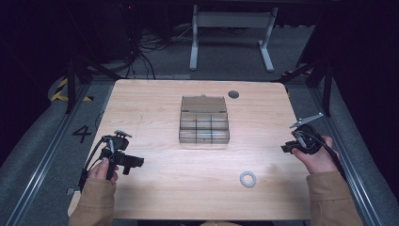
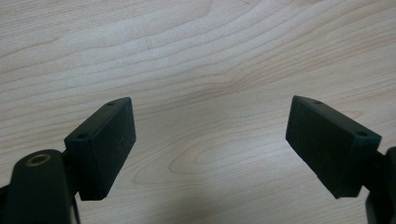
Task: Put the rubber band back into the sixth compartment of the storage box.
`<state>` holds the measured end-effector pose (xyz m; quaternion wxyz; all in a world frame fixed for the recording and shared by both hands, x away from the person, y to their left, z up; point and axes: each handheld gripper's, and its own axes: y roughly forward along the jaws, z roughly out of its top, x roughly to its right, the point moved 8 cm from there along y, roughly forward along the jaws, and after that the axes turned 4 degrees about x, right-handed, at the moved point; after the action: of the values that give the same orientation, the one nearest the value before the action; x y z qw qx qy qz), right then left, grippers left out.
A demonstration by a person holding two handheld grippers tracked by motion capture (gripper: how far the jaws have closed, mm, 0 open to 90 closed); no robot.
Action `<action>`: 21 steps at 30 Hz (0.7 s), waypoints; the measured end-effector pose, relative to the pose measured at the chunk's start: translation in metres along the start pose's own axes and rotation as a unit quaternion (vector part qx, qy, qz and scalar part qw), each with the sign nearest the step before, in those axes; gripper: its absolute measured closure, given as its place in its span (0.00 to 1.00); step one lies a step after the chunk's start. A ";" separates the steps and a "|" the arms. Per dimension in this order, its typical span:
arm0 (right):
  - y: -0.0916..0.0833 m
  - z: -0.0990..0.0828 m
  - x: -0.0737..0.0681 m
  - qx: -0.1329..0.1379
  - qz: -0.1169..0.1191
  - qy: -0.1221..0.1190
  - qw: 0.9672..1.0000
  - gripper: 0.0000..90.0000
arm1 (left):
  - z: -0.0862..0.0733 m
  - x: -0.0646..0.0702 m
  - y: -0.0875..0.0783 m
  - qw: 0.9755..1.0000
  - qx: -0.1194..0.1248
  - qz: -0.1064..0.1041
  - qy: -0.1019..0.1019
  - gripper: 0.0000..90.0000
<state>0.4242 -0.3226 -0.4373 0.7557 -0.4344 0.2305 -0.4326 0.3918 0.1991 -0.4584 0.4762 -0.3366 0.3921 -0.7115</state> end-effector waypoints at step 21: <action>-0.010 0.004 -0.043 -0.009 0.049 -0.068 0.996 0.81 | 0.001 0.002 -0.001 1.000 0.000 -0.003 0.004 0.18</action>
<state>0.4002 -0.2864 -0.4280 0.7861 -0.4578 0.2036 -0.3620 0.3913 0.1972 -0.4572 0.4725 -0.3355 0.3931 -0.7139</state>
